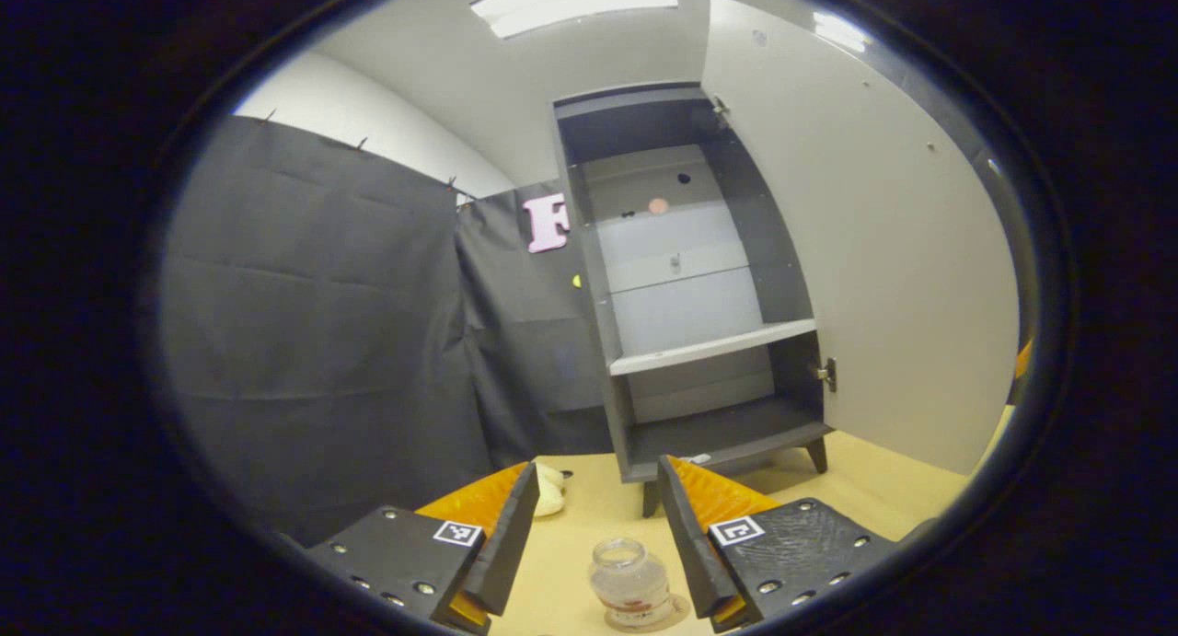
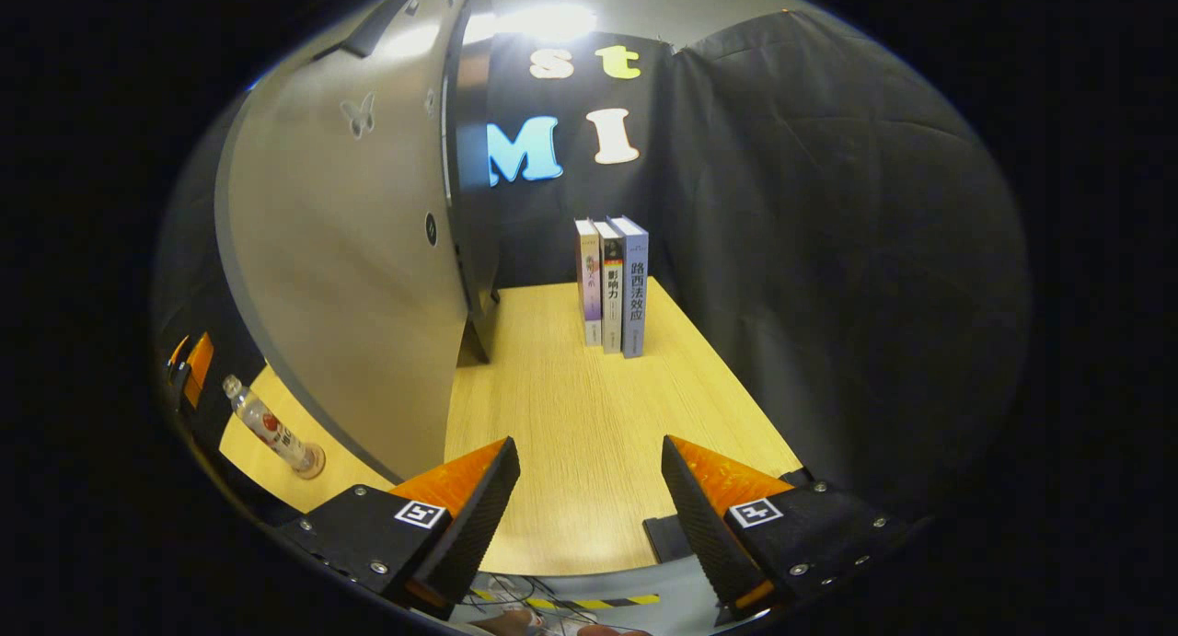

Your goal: Open the cabinet door with the right hand, grasp the bottle in the cabinet with the left hand and place it on the coaster, then close the cabinet door with the right hand.

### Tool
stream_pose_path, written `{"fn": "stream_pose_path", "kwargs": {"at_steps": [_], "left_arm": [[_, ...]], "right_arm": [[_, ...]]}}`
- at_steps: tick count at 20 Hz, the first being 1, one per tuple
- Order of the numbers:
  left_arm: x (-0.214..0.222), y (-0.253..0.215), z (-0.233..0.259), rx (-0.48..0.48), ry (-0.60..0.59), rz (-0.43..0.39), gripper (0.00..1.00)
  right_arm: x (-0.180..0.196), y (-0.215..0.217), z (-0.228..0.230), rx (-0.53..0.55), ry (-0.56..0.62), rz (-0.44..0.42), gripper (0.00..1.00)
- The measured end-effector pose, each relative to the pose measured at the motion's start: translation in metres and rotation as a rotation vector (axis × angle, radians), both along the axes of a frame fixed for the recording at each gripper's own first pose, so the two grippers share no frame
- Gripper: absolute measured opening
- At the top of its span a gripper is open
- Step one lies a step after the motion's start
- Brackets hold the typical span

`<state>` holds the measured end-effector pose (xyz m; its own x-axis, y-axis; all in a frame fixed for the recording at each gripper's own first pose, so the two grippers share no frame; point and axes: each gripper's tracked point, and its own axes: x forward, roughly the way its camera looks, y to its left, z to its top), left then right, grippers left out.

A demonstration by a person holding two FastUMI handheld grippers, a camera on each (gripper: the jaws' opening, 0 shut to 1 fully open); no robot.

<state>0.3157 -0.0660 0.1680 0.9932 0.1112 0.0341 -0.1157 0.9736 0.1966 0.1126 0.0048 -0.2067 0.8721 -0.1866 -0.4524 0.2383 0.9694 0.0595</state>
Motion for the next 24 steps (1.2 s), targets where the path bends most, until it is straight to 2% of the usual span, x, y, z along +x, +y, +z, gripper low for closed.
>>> {"fn": "stream_pose_path", "kwargs": {"at_steps": [2, 3, 7, 10, 11, 12, 14, 18, 21, 22, 23, 24], "left_arm": [[0.007, -0.032, 0.024, -0.049, 0.016, -0.107, 0.74], [0.009, -0.04, 0.039, -0.069, 0.022, -0.135, 0.74], [0.01, -0.053, 0.105, -0.048, 0.0, -0.148, 0.74], [0.016, -0.078, 0.124, -0.072, 0.031, -0.207, 0.71], [0.015, -0.082, 0.13, -0.071, 0.036, -0.215, 0.74], [0.011, -0.084, 0.139, -0.064, 0.039, -0.216, 0.71], [0.007, -0.09, 0.144, -0.07, 0.056, -0.222, 0.74], [-0.001, -0.112, 0.14, -0.164, 0.096, -0.262, 0.74], [0.004, -0.107, 0.143, -0.148, 0.101, -0.259, 0.69], [0.008, -0.102, 0.149, -0.141, 0.089, -0.254, 0.8], [0.011, -0.097, 0.156, -0.142, 0.079, -0.253, 0.74], [0.012, -0.093, 0.161, -0.147, 0.071, -0.254, 0.8]], "right_arm": [[0.008, -0.008, 0.035, -0.017, -0.072, -0.015, 0.96], [0.011, -0.012, 0.055, -0.032, -0.111, -0.025, 0.96], [0.023, -0.016, 0.125, -0.023, -0.238, -0.03, 0.95], [0.03, -0.012, 0.172, -0.008, -0.336, -0.018, 0.95], [0.033, -0.01, 0.186, -0.014, -0.368, -0.012, 0.95], [0.035, -0.008, 0.199, -0.027, -0.397, -0.003, 0.95], [0.035, 0.0, 0.223, -0.037, -0.455, 0.027, 0.94], [0.036, 0.004, 0.237, -0.049, -0.48, 0.047, 0.95], [0.038, 0.009, 0.249, -0.018, -0.486, 0.041, 0.95], [0.038, 0.01, 0.252, -0.017, -0.487, 0.045, 0.95], [0.039, 0.012, 0.253, -0.017, -0.485, 0.056, 0.95], [0.04, 0.018, 0.252, -0.012, -0.478, 0.075, 0.95]]}}
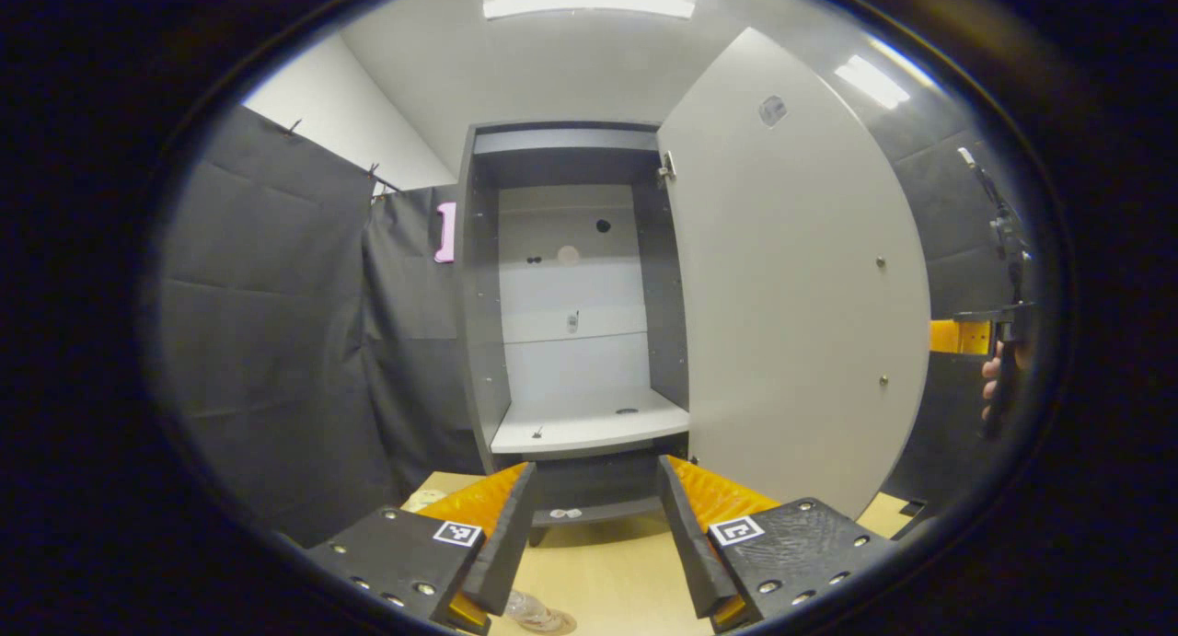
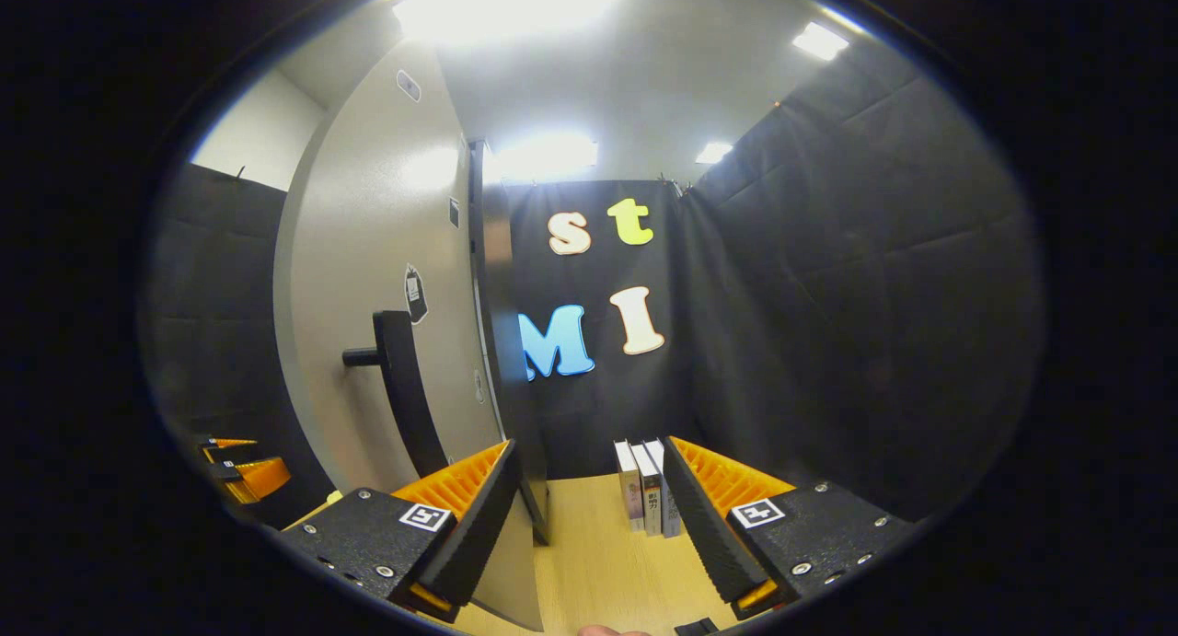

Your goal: Open the cabinet door with the right hand, grasp the bottle in the cabinet with the left hand and place it on the coaster, then close the cabinet door with the right hand.

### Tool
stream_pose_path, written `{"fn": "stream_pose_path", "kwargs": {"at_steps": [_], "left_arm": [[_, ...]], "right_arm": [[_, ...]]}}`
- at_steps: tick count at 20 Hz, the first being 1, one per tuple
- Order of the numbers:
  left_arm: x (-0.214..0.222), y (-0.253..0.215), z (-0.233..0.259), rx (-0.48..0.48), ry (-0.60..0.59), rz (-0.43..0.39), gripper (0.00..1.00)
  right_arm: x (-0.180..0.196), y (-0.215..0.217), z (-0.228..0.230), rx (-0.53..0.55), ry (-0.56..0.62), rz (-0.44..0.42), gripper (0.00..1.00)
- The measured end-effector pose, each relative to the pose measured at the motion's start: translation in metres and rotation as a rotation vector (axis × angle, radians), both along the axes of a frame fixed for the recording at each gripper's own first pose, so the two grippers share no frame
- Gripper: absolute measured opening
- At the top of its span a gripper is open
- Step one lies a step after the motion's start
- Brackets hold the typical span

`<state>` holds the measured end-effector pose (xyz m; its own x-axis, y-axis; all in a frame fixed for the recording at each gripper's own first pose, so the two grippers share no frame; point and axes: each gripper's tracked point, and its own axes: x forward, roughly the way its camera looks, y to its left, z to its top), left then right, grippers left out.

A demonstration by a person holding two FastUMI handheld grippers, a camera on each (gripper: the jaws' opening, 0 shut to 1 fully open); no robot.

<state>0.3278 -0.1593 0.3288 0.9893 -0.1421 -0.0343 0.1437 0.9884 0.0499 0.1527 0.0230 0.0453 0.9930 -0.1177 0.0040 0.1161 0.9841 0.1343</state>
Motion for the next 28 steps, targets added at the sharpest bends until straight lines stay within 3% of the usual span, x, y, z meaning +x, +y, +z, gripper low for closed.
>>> {"fn": "stream_pose_path", "kwargs": {"at_steps": [3, 5, 7, 12, 13, 15, 16, 19, 20, 21, 28], "left_arm": [[0.001, 0.006, 0.005, 0.01, -0.008, 0.001, 0.8], [0.004, 0.014, 0.003, 0.025, -0.009, 0.015, 0.74], [0.007, 0.02, 0.001, -0.007, -0.018, 0.021, 0.74], [0.035, 0.047, 0.005, -0.021, -0.037, 0.006, 0.74], [0.042, 0.051, 0.002, -0.034, -0.027, 0.0, 0.8], [0.058, 0.058, -0.008, -0.052, -0.001, -0.026, 0.8], [0.066, 0.062, -0.013, -0.05, 0.008, -0.035, 0.74], [0.086, 0.079, -0.016, -0.022, 0.002, -0.04, 0.8], [0.09, 0.082, -0.015, -0.028, -0.007, -0.052, 0.69], [0.093, 0.086, -0.015, -0.036, -0.01, -0.063, 0.74], [0.116, 0.154, -0.036, -0.057, -0.008, -0.049, 0.74]], "right_arm": [[-0.003, 0.009, -0.001, -0.003, 0.005, 0.024, 0.94], [0.0, 0.016, 0.002, 0.001, -0.013, 0.041, 0.93], [0.0, 0.022, 0.002, -0.007, -0.011, 0.062, 0.92], [-0.004, 0.05, 0.002, 0.018, 0.003, 0.047, 0.9], [-0.004, 0.06, 0.001, 0.027, 0.003, 0.049, 0.9], [-0.002, 0.082, 0.0, 0.044, 0.009, 0.062, 0.9], [-0.001, 0.093, 0.004, 0.041, 0.001, 0.071, 0.9], [0.007, 0.121, 0.015, 0.015, -0.016, 0.077, 0.9], [0.013, 0.131, 0.016, 0.014, -0.022, 0.081, 0.9], [0.019, 0.143, 0.015, 0.016, -0.024, 0.089, 0.9], [0.054, 0.217, 0.01, 0.031, -0.035, 0.136, 0.9]]}}
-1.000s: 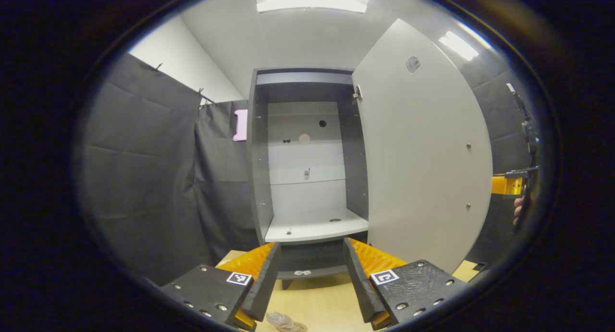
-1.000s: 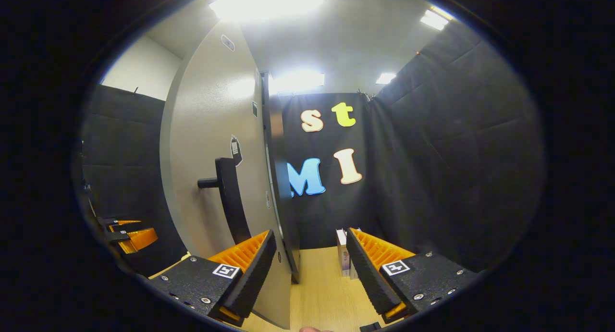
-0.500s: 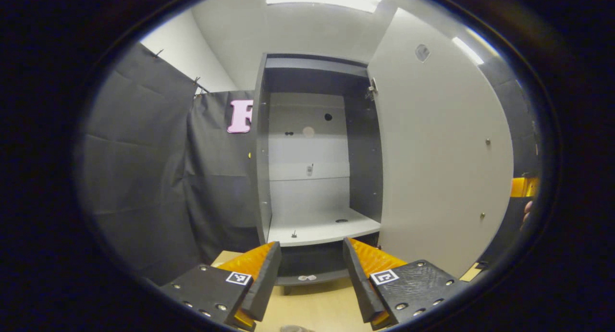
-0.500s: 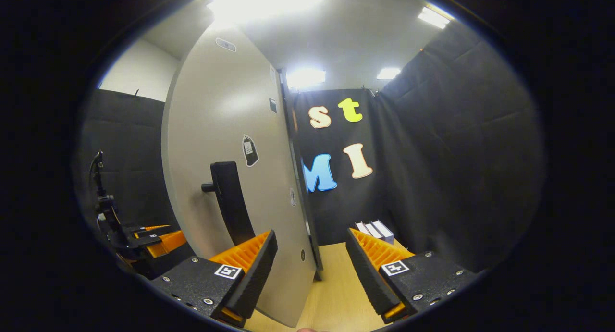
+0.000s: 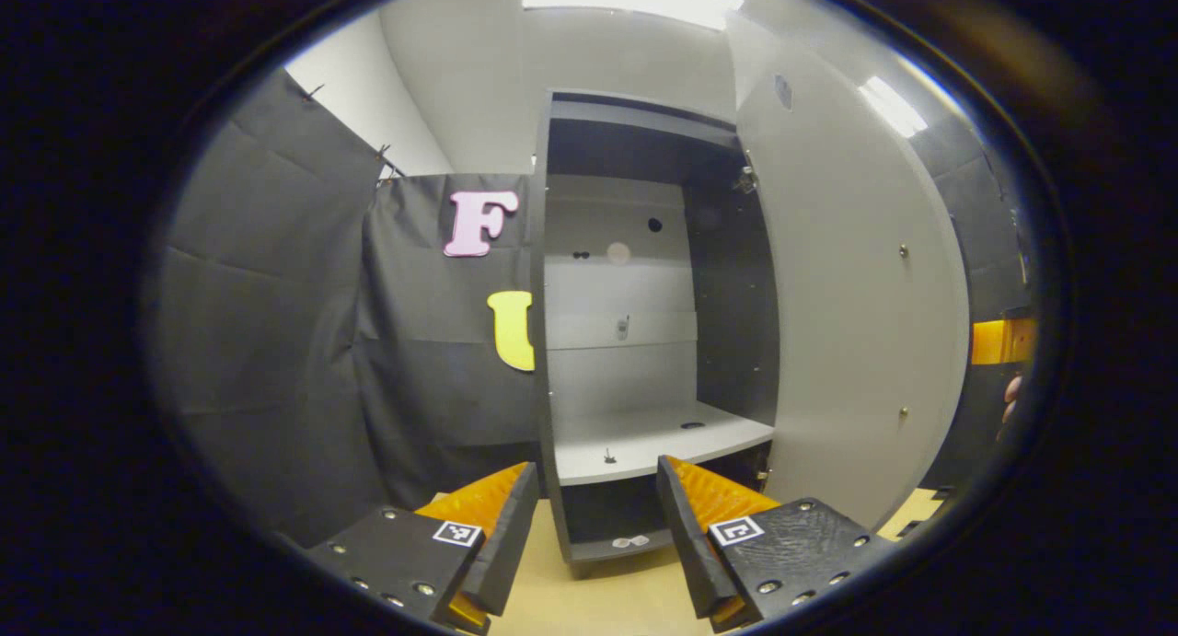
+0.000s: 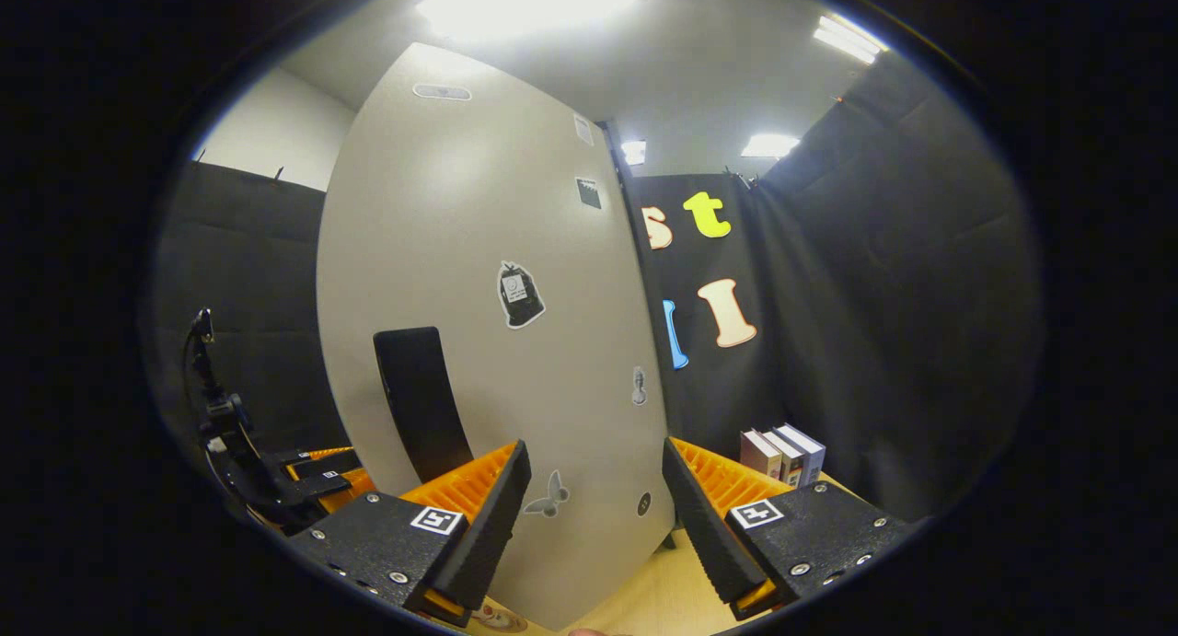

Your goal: Open the cabinet door with the right hand, grasp the bottle in the cabinet with the left hand and place it on the coaster, then close the cabinet door with the right hand.

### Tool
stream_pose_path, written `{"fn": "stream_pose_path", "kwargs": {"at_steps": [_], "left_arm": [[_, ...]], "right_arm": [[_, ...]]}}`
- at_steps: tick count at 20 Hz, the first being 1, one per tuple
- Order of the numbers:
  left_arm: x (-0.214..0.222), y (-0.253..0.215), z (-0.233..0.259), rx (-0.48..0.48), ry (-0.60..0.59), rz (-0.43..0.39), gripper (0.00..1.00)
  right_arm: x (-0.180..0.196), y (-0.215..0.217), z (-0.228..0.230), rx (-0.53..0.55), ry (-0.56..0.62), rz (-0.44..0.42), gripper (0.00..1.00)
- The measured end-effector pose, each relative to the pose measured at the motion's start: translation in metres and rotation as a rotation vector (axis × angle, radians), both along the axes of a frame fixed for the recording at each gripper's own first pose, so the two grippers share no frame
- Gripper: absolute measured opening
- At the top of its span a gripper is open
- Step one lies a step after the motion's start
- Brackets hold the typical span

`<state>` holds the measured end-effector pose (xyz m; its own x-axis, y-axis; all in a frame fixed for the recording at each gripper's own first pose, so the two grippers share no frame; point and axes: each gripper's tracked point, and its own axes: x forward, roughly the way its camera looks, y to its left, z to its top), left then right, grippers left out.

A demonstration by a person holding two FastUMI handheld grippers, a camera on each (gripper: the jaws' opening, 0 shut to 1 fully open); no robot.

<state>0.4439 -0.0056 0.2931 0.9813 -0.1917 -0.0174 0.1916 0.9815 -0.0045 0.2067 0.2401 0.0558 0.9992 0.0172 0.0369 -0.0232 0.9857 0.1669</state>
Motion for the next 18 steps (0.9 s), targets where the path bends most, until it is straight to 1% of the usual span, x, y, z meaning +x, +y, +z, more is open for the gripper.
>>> {"fn": "stream_pose_path", "kwargs": {"at_steps": [2, 3, 4, 5, 7, 9, 10, 11, 12, 13, 14, 17, 18], "left_arm": [[-0.002, 0.01, 0.013, 0.012, -0.047, -0.009, 0.74], [-0.005, 0.013, 0.023, 0.03, -0.078, -0.012, 0.8], [-0.008, 0.016, 0.027, 0.053, -0.097, -0.017, 0.74], [-0.01, 0.017, 0.029, 0.076, -0.101, -0.018, 0.8], [-0.014, 0.011, 0.029, 0.08, -0.115, -0.045, 0.8], [-0.017, 0.002, 0.033, 0.064, -0.143, -0.075, 0.86], [-0.019, 0.004, 0.032, 0.067, -0.143, -0.077, 0.73], [-0.021, 0.003, 0.031, 0.076, -0.137, -0.076, 0.85], [-0.019, 0.004, 0.031, 0.085, -0.137, -0.066, 0.85], [-0.019, 0.004, 0.032, 0.088, -0.137, -0.062, 0.74], [-0.02, 0.005, 0.031, 0.084, -0.141, -0.054, 0.85], [-0.02, 0.004, 0.031, 0.065, -0.138, -0.054, 0.85], [-0.021, 0.005, 0.03, 0.068, -0.135, -0.049, 0.8]], "right_arm": [[0.006, 0.023, -0.004, -0.007, 0.011, 0.043, 0.9], [0.008, 0.031, -0.003, -0.015, 0.007, 0.053, 0.9], [0.01, 0.034, -0.003, -0.026, 0.005, 0.052, 0.9], [0.013, 0.038, -0.006, -0.029, 0.009, 0.054, 0.9], [0.016, 0.05, -0.011, -0.015, 0.023, 0.076, 0.9], [0.017, 0.052, -0.012, -0.016, 0.029, 0.078, 0.9], [0.018, 0.051, -0.013, -0.02, 0.026, 0.079, 0.9], [0.018, 0.051, -0.012, -0.022, 0.022, 0.081, 0.9], [0.019, 0.052, -0.012, -0.023, 0.018, 0.085, 0.91], [0.02, 0.051, -0.014, -0.025, 0.019, 0.087, 0.9], [0.022, 0.051, -0.017, -0.027, 0.023, 0.092, 0.9], [0.028, 0.051, -0.022, -0.027, 0.036, 0.096, 0.91], [0.028, 0.051, -0.022, -0.025, 0.037, 0.098, 0.91]]}}
